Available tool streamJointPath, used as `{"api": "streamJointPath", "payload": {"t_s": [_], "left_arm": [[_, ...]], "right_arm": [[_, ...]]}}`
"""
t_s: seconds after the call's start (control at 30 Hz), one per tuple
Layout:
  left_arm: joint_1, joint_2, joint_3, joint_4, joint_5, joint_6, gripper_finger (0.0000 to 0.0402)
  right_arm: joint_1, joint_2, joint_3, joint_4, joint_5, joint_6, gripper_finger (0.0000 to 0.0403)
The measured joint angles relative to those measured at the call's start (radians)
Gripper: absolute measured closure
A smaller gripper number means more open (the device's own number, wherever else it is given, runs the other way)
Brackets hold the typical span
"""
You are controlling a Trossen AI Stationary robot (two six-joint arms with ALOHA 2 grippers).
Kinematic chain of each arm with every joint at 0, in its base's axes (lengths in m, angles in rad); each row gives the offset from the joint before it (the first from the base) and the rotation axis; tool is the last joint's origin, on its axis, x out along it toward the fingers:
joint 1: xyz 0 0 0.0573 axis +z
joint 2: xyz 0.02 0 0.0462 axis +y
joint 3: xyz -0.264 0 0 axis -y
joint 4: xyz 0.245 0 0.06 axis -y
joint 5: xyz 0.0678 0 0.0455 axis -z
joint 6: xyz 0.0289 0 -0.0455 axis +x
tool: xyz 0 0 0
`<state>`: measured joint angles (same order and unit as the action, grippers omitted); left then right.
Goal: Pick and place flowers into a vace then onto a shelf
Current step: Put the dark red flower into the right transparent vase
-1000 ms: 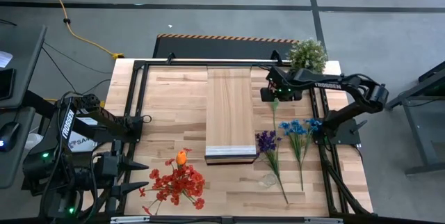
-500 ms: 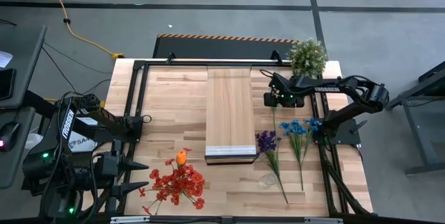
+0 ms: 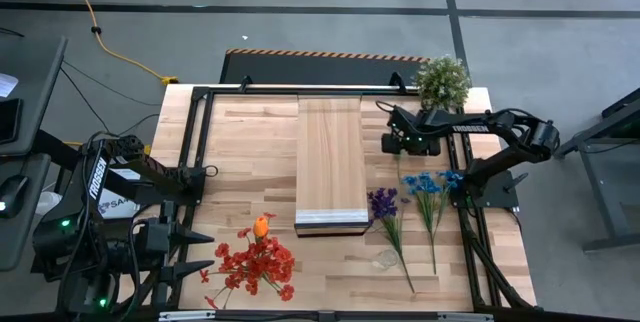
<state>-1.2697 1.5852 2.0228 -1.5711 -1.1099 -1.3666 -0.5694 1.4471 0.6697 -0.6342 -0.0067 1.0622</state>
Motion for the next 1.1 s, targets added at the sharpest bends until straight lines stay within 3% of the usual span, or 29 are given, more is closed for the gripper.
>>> {"api": "streamJointPath", "payload": {"t_s": [0.17, 1.1], "left_arm": [[0.000, 0.000, 0.000, 0.000, 0.015, 0.000, 0.0169], [0.000, 0.000, 0.000, 0.000, 0.030, 0.022, 0.0169]], "right_arm": [[0.000, 0.000, 0.000, -0.067, 0.013, 0.010, 0.0163], [0.000, 0.000, 0.000, 0.053, 0.017, -0.015, 0.0165]]}}
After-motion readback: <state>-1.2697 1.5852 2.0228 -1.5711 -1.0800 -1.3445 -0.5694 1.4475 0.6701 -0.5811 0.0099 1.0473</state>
